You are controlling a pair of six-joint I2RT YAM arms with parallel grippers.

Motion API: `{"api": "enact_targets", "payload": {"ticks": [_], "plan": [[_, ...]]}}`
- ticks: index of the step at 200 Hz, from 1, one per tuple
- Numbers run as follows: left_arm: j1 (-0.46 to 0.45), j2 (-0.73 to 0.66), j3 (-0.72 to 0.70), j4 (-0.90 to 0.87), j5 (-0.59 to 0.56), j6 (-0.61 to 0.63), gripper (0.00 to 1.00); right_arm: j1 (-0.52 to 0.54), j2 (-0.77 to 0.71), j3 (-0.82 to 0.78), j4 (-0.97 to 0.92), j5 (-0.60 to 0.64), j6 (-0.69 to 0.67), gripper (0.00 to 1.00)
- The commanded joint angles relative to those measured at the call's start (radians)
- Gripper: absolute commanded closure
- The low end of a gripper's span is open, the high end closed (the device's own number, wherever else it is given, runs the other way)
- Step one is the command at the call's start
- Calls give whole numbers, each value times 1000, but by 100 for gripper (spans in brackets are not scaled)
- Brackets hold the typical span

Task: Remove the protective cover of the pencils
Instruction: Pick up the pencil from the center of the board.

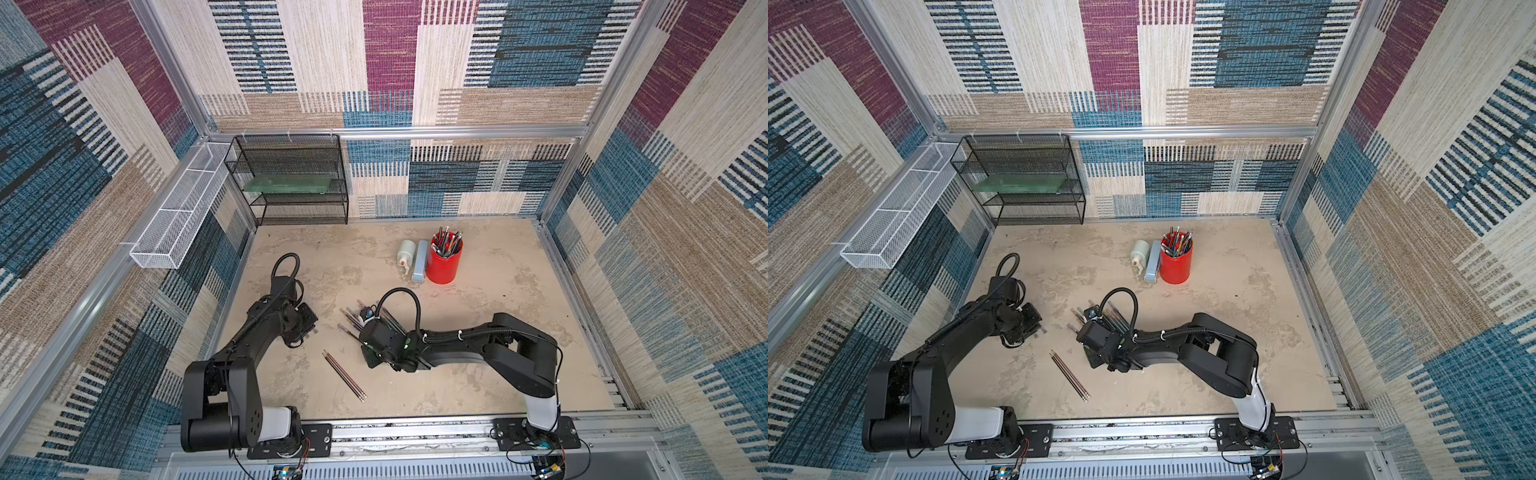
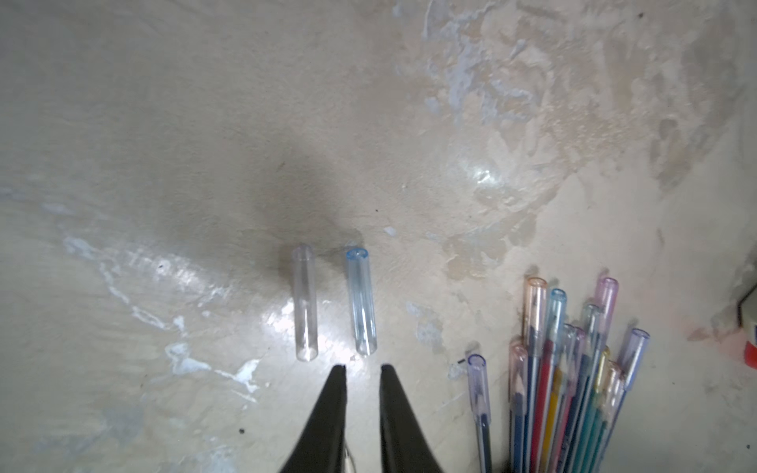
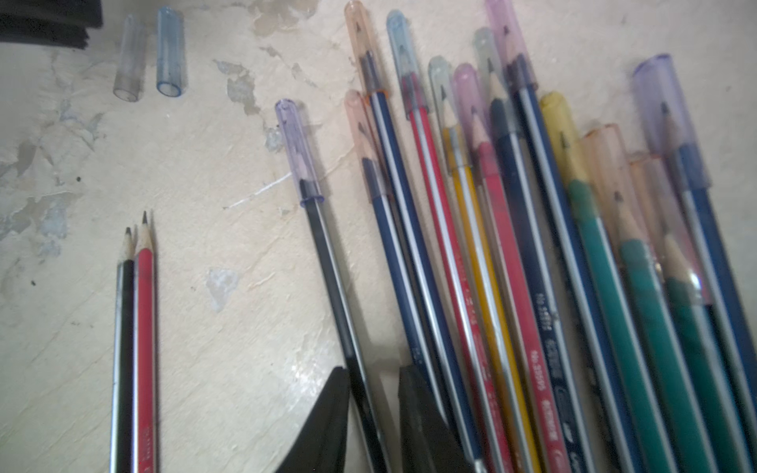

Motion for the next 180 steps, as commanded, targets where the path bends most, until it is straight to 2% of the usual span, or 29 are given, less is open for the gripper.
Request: {"api": "enact_targets", "payload": {"ticks": [1,32,55,64,74,90,104,111,132,151,180], "plan": [[2,-68,-25,28,7,-13,74,8,7,16,-21,23,-6,73],[2,-207,-76,64,74,-107,50,20,16,34,-41,43,-8,73],[2,-276,-72,39,95,-220,44,22,37,49,-58,55,-8,74],[2,-284,-80,50,117,-282,44,24,46,54,-66,61,-7,75],[2,-287,-94,108,163,-296,44,23,56,62,-77,68,-5,76],[3,-288,-94,188,200,-215,46,25,67,72,-88,72,-4,79],[3,-299,-88,185,131,-141,47,29,72,79,-97,78,-4,80],[13,-312,-98,176,115,-139,46,32,72,79,-98,84,-5,81],[22,-369,-171,282,184,-118,43,37,78,85,-90,81,-7,82],[23,-417,-244,347,157,-152,31,39,91,109,-90,65,-14,84],[24,-425,-264,423,208,-154,36,46,96,119,-74,55,-31,87]]}}
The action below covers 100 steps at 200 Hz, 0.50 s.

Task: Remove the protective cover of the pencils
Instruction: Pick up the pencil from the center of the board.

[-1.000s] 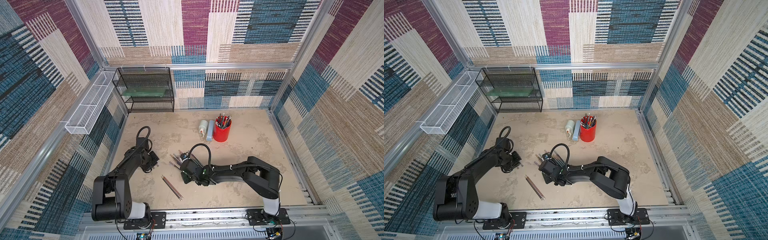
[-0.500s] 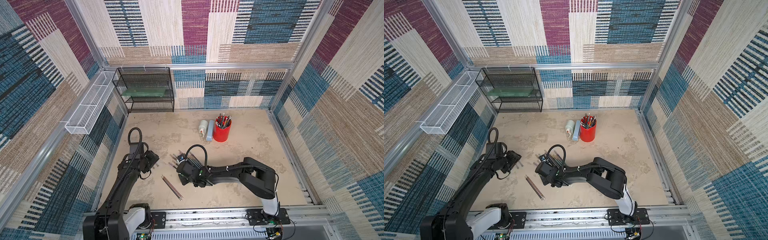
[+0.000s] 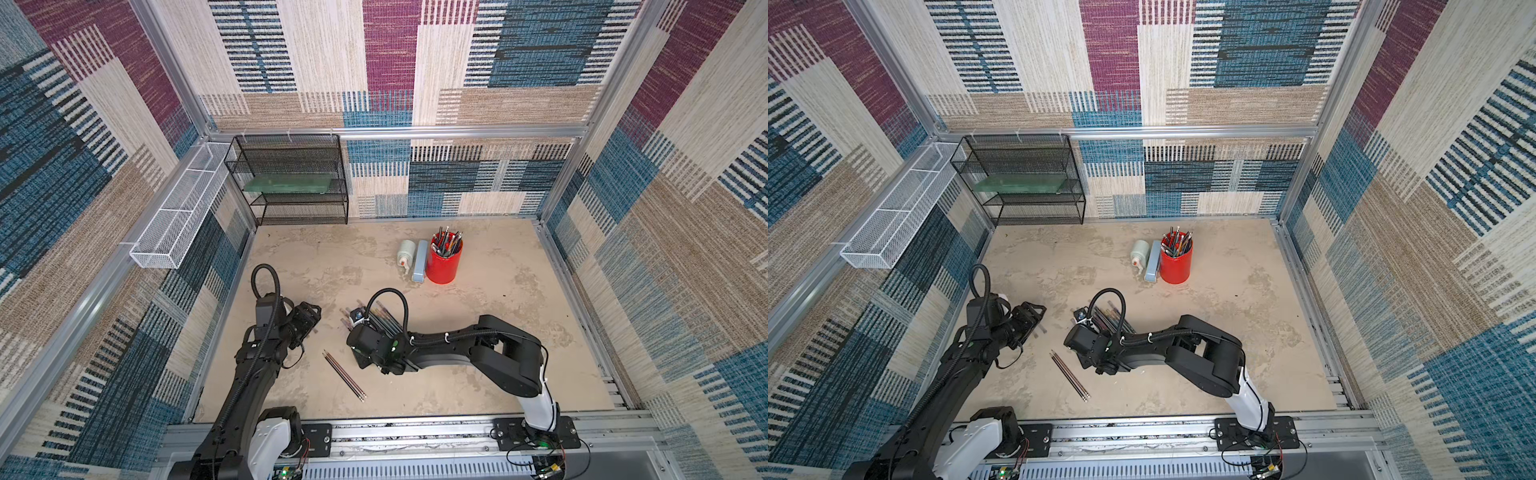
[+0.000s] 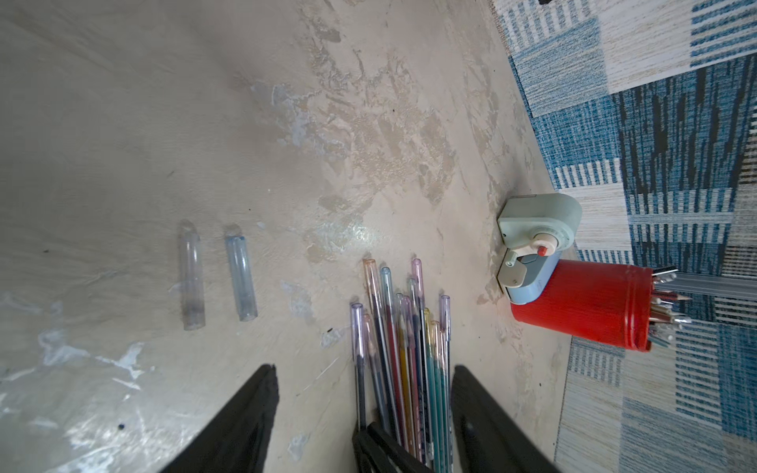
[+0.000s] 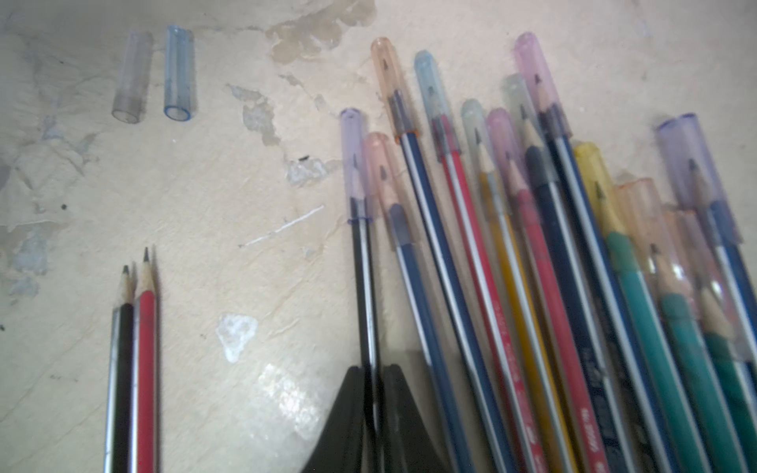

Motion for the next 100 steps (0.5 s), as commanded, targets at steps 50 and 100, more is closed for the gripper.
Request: {"api": "enact_targets", "payload": {"ticks": [50,100], "plan": [[2,11,3,94,49,-16,39,6,2,25,-33,-35,-39,91],[2,60,-11,135,90,-46,45,4,-8,30,-2,-48,-38,95]]}}
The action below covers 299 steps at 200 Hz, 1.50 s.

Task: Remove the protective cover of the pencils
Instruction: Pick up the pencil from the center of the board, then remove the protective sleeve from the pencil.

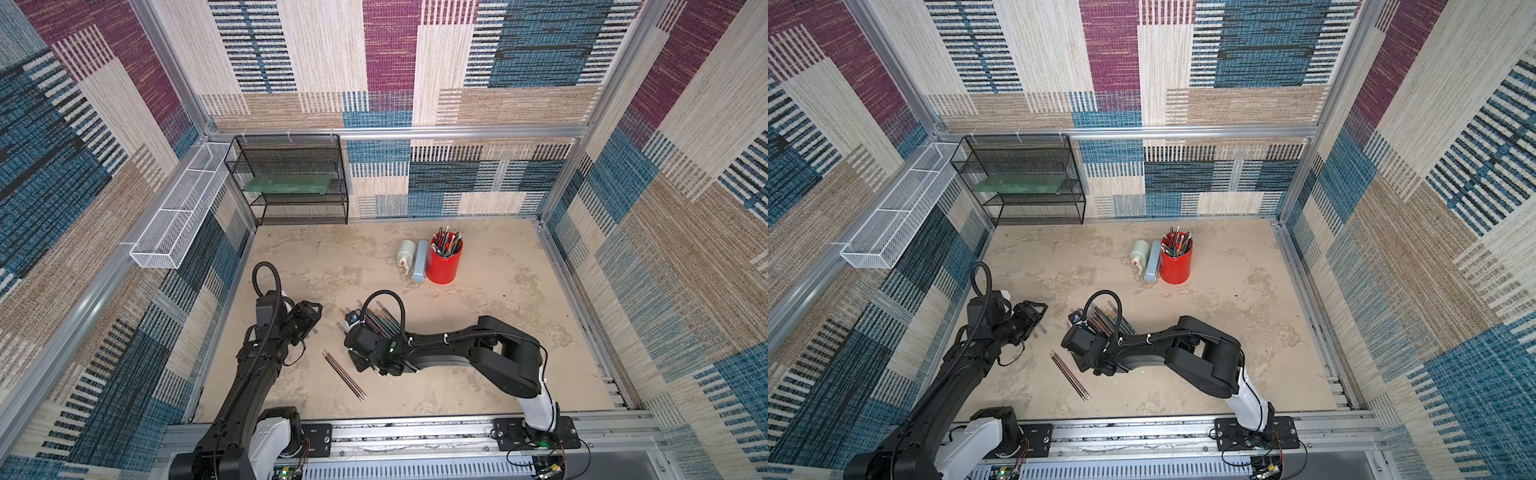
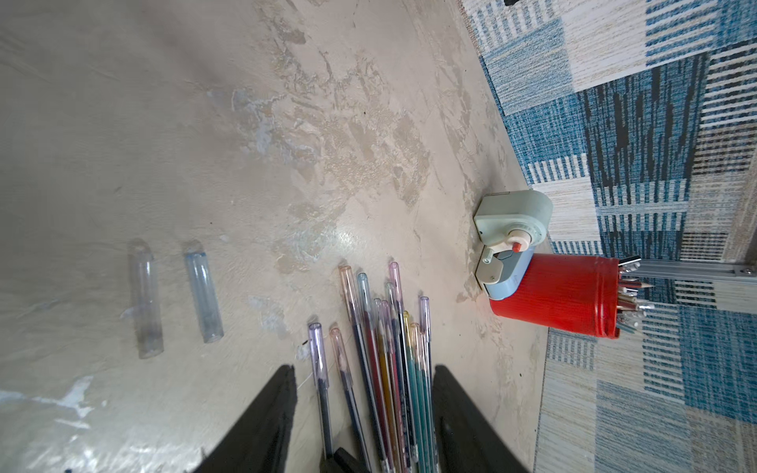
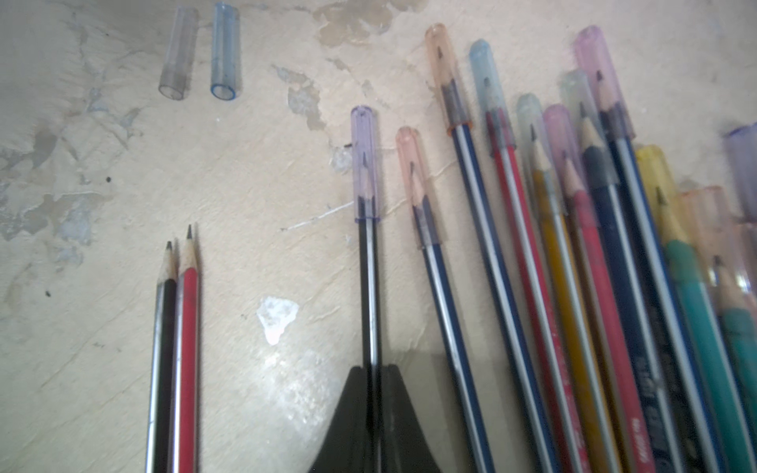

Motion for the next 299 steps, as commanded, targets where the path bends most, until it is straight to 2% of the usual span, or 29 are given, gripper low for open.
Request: {"api": "enact_targets", "payload": {"ticks": [1,59,230,299], "plan": [[2,17,-12,58,35,-31,45,-2,-10,16,8,-13,-1,95],[3,75,-19,105,96,-58,50,-1,-51,14,27,16,-1,98],[2,85,-41,178,138,-60,46,4,-101,61,48,12,-3,100],[1,86,-53,210,155,-71,53,15,-134,43,61,4,-5,100]]}}
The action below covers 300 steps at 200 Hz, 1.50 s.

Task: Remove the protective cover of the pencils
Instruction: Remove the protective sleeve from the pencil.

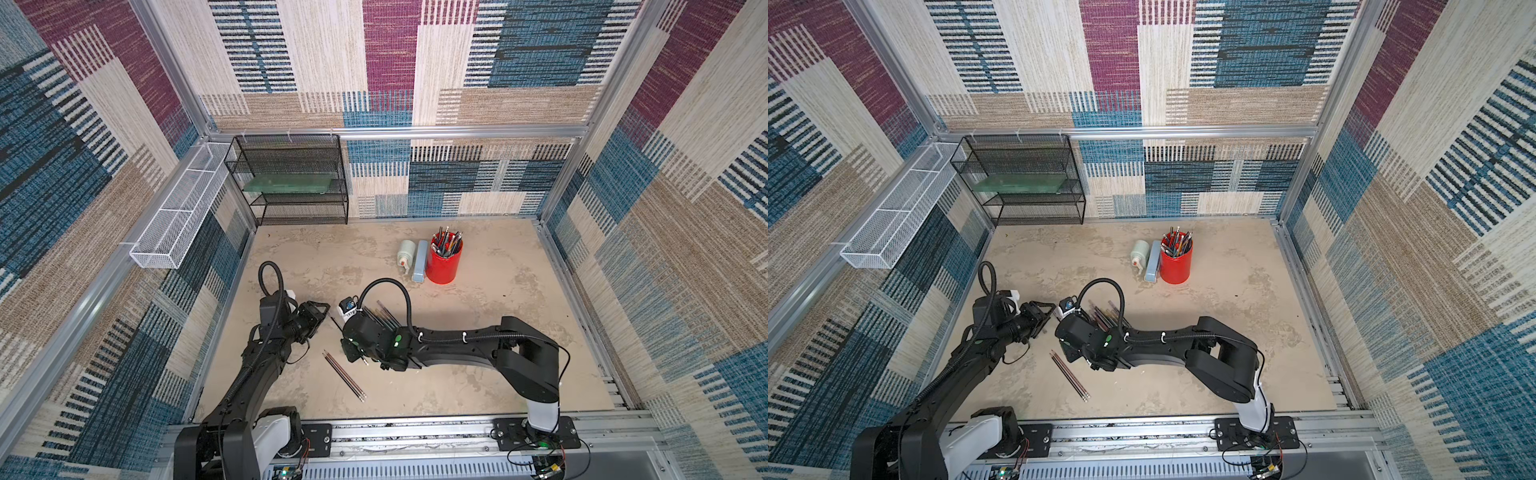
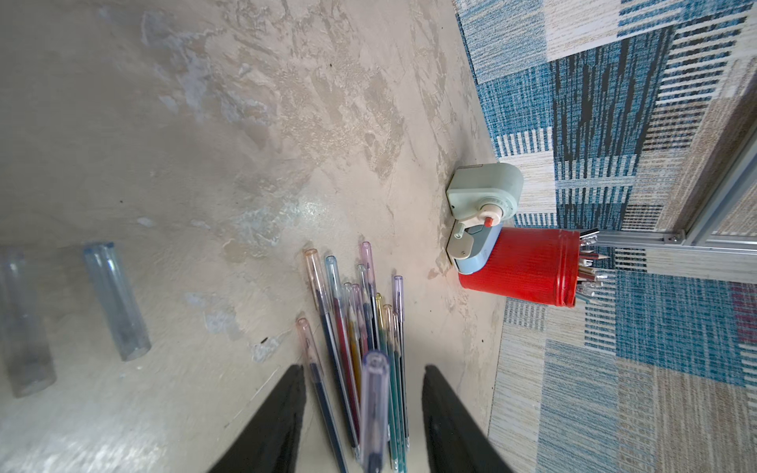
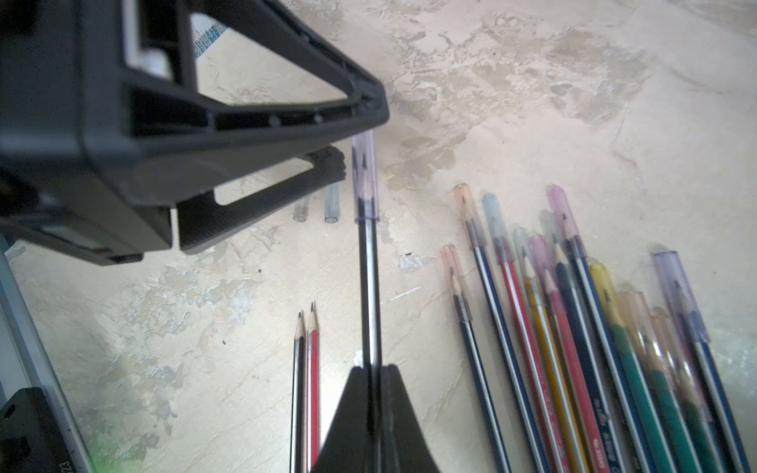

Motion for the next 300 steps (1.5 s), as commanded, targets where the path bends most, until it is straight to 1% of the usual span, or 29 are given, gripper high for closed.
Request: {"api": "enact_targets", "payload": {"ticks": [1,45,106,123,155,225,260,300], "plan": [[-1,-1,-2,45,17,-19,53,2,-19,1,26,2,-5,100],[1,-2,-7,56,20,-20,59,7,-23,2,33,-4,-9,100],[1,17,-9,75,35,-28,64,9,2,38,27,-14,-17,100],[1,19,-9,76,33,-28,71,8,13,54,20,-16,-18,100],[1,25,1,62,32,-20,80,8,30,78,6,-14,-25,100],[1,46,10,50,30,-22,93,2,36,78,9,-20,-23,100],[1,57,13,48,31,-20,96,7,36,76,10,-25,-20,100],[1,55,24,14,-1,-5,98,17,26,58,18,-21,-15,100]]}}
